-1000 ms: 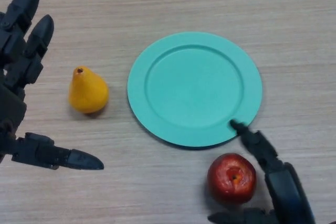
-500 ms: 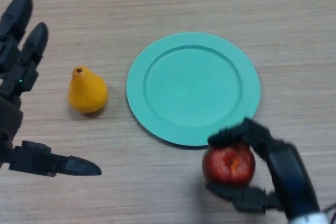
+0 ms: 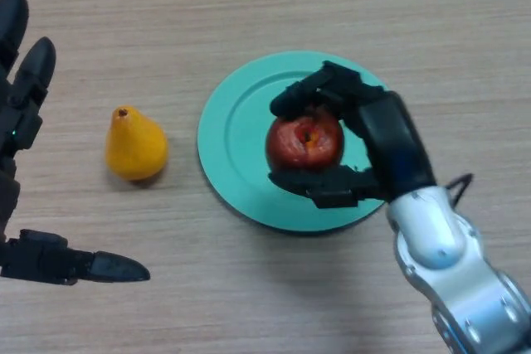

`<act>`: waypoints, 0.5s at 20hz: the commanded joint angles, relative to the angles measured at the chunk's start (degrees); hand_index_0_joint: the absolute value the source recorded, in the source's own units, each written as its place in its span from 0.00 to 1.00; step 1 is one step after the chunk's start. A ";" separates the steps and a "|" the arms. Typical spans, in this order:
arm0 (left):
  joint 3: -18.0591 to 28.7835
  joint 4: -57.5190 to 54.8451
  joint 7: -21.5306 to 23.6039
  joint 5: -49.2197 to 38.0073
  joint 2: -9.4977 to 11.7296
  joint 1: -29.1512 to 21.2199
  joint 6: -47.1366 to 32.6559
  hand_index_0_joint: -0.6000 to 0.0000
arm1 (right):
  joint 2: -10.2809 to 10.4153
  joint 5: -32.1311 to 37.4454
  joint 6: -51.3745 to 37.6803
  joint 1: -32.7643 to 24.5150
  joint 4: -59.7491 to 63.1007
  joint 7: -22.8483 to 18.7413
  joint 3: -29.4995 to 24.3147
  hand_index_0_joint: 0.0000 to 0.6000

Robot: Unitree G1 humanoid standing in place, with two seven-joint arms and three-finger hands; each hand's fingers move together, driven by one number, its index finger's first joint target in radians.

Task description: Pick up the red apple and place it on the plate

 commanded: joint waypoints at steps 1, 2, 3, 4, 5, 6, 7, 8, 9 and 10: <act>4.46 -3.35 0.21 -1.66 0.89 -0.90 -8.94 1.00 | 0.13 0.71 -10.97 -6.25 3.59 -4.90 -0.15 1.00; 4.69 -3.35 0.28 -1.99 0.99 -0.95 -8.89 1.00 | 0.13 0.56 -13.10 -7.41 7.36 -5.47 0.71 1.00; 4.84 -3.37 0.39 -2.26 1.06 -0.99 -8.68 1.00 | 0.13 0.96 -13.53 -8.22 10.07 -6.23 1.26 1.00; 4.97 -3.84 0.67 -2.29 0.95 -0.82 -8.55 1.00 | 0.13 0.15 -13.67 -8.95 12.75 -7.32 1.43 1.00; 4.99 -4.38 0.91 -2.61 0.81 -0.68 -8.13 1.00 | 0.13 -0.16 -13.04 -9.30 14.37 -8.21 1.21 1.00; 4.58 -4.49 1.10 -2.59 0.52 -0.55 -8.00 1.00 | 0.13 -0.32 -13.29 -9.50 15.70 -8.29 0.84 1.00; 4.55 -4.52 1.10 -2.57 0.51 -0.53 -7.97 1.00 | 0.13 -0.40 -13.42 -9.57 15.93 -8.26 0.80 0.83; 4.50 -4.55 1.12 -2.53 0.54 -0.54 -7.90 1.00 | 0.13 -0.45 -13.57 -9.69 16.23 -8.15 0.71 0.67; 4.39 -4.67 1.18 -2.47 0.62 -0.59 -7.63 1.00 | 0.13 -0.37 -13.75 -9.92 16.64 -7.88 0.53 0.42; 4.25 -4.99 1.32 -2.37 0.81 -0.80 -7.16 1.00 | 0.13 -0.03 -13.50 -10.28 16.54 -7.38 0.24 0.25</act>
